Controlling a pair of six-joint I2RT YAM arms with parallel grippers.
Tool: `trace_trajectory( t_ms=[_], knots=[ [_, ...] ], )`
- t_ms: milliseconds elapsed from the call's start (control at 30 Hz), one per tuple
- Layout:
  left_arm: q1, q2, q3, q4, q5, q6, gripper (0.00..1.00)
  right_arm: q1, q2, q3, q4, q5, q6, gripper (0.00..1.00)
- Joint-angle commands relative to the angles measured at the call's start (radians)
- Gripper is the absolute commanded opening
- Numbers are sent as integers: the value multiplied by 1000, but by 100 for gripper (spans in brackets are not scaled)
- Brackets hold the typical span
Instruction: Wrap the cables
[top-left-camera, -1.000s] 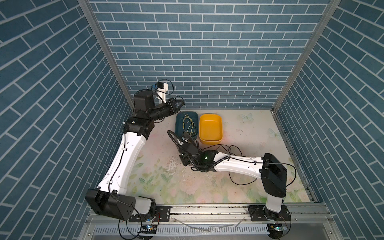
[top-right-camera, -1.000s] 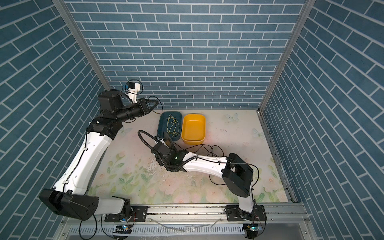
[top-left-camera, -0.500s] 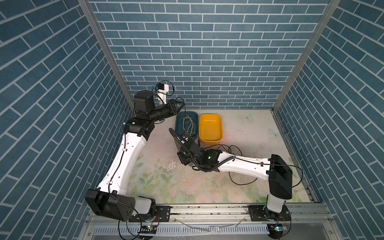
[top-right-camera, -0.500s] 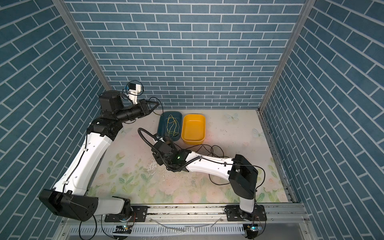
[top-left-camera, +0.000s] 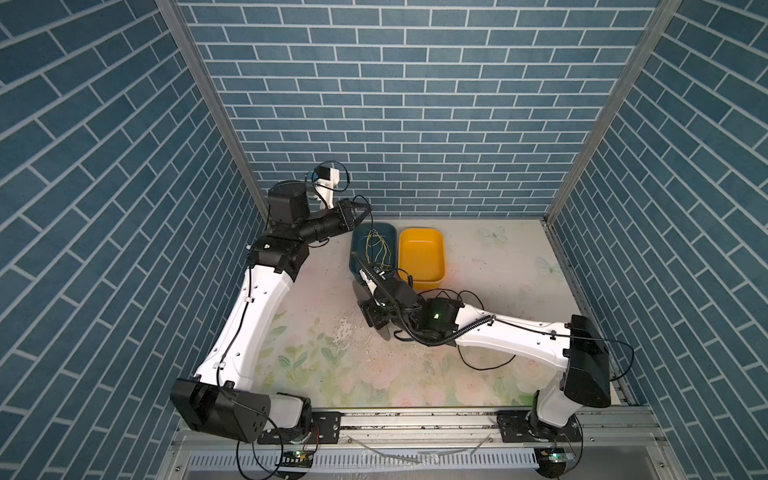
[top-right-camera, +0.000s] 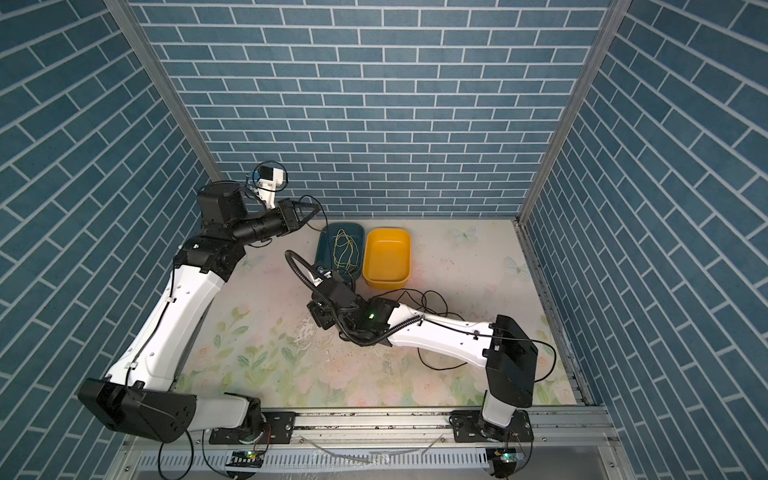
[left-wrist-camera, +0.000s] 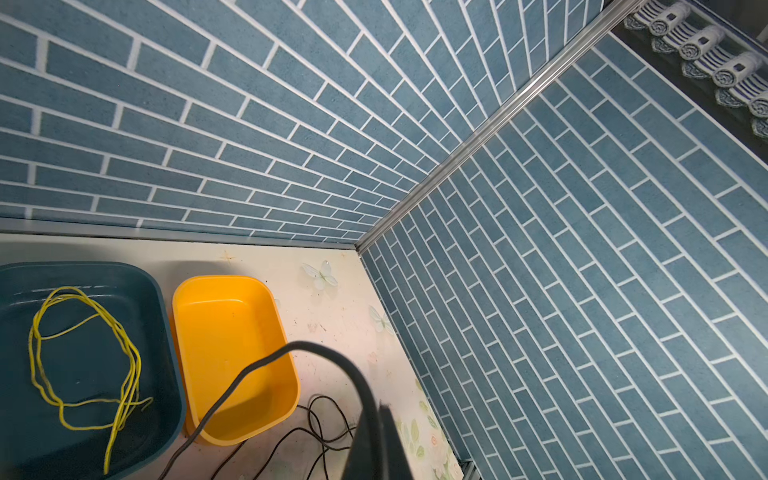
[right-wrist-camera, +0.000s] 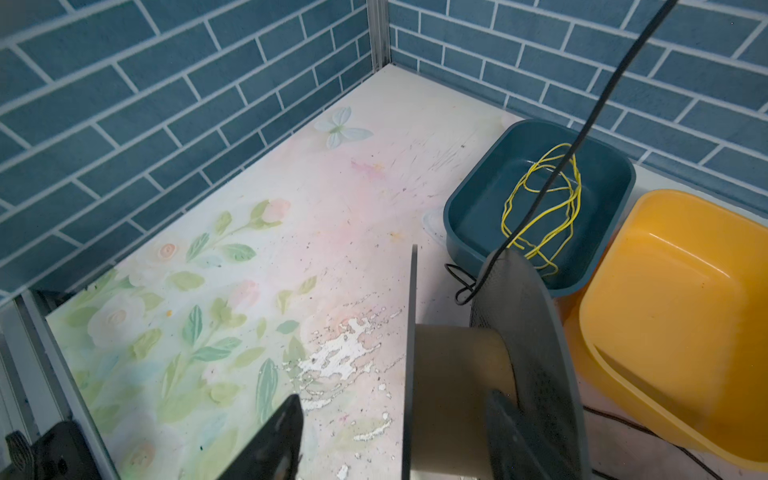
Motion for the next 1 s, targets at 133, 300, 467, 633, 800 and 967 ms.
trace_trajectory(
  t_ms=[133, 300, 467, 633, 800, 967],
  knots=[
    [-3, -23, -3, 28, 12, 11, 0, 25, -39, -82, -54, -29, 32, 46],
    [-3, -27, -23, 48, 8, -1, 0, 31, -6, -87, -61, -16, 79, 31],
    [-4, -30, -31, 58, 10, -9, 0, 41, 46, -53, -105, 98, 118, 7],
    [-3, -32, -23, 51, 9, -2, 0, 46, 50, -38, -152, 240, 169, 0],
    [-4, -34, -26, 51, 8, -3, 0, 46, 39, -36, -205, 328, 202, 0],
    [-3, -32, -22, 54, 7, -6, 0, 21, 32, -40, -297, 383, 292, 0]
  ],
)
